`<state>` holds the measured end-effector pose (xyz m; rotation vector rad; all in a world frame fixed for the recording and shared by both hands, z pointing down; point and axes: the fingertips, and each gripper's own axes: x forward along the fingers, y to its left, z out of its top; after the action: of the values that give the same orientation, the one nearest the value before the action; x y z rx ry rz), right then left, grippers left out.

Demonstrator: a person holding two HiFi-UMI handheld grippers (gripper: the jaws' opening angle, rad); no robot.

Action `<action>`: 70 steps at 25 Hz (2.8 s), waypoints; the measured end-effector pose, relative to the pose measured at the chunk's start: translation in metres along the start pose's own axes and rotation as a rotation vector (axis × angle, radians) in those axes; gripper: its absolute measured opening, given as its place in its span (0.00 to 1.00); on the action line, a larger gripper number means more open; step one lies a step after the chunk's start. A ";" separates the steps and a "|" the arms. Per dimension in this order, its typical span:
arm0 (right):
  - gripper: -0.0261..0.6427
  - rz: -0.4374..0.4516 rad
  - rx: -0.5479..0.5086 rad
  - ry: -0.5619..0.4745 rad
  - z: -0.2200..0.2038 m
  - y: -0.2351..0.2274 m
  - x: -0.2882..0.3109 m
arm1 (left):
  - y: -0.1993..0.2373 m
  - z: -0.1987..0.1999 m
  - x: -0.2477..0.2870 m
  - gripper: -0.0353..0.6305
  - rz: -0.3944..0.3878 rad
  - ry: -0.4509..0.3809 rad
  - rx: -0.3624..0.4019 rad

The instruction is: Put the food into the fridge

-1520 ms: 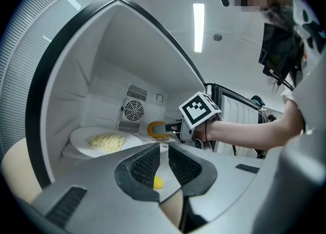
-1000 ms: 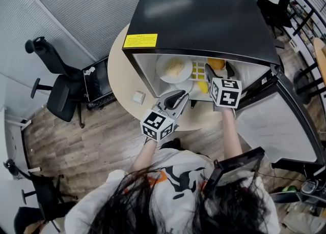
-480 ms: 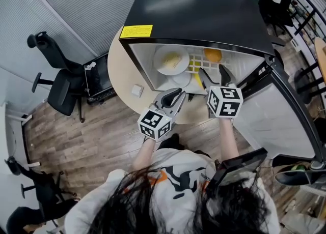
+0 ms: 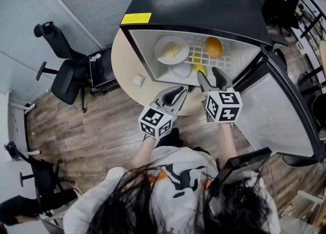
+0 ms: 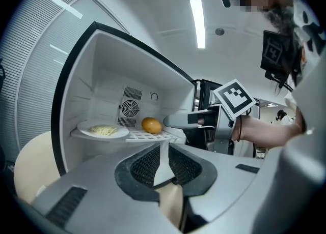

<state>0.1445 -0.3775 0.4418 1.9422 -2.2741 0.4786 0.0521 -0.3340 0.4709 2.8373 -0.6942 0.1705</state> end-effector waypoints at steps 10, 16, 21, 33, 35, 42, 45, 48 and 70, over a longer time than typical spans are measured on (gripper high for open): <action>0.13 0.075 0.035 -0.010 -0.013 0.016 -0.034 | -0.027 -0.005 -0.017 0.12 0.068 -0.004 0.008; 0.10 0.123 0.039 0.021 -0.034 0.023 -0.060 | -0.053 -0.011 -0.027 0.12 0.104 -0.010 0.011; 0.09 0.168 0.039 0.042 -0.052 0.031 -0.087 | -0.079 -0.018 -0.038 0.12 0.141 -0.020 -0.002; 0.09 0.243 0.050 0.105 -0.097 0.043 -0.139 | -0.132 -0.049 -0.061 0.12 0.205 0.018 -0.030; 0.09 0.253 0.061 0.118 -0.104 0.045 -0.145 | -0.138 -0.054 -0.066 0.12 0.210 0.027 -0.032; 0.09 0.256 0.006 0.141 -0.113 0.058 -0.161 | -0.150 -0.058 -0.082 0.12 0.230 0.026 -0.039; 0.09 0.271 -0.019 0.136 -0.112 0.070 -0.161 | -0.149 -0.060 -0.092 0.12 0.248 0.021 -0.042; 0.09 0.285 -0.024 0.136 -0.113 0.083 -0.160 | -0.148 -0.064 -0.103 0.12 0.255 0.031 -0.040; 0.08 0.327 -0.032 0.207 -0.178 0.214 -0.250 | -0.192 -0.087 -0.263 0.12 0.312 -0.025 -0.054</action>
<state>-0.0418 -0.0596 0.5033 1.4327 -2.4478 0.6372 -0.0952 -0.0311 0.4784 2.6681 -1.1261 0.1625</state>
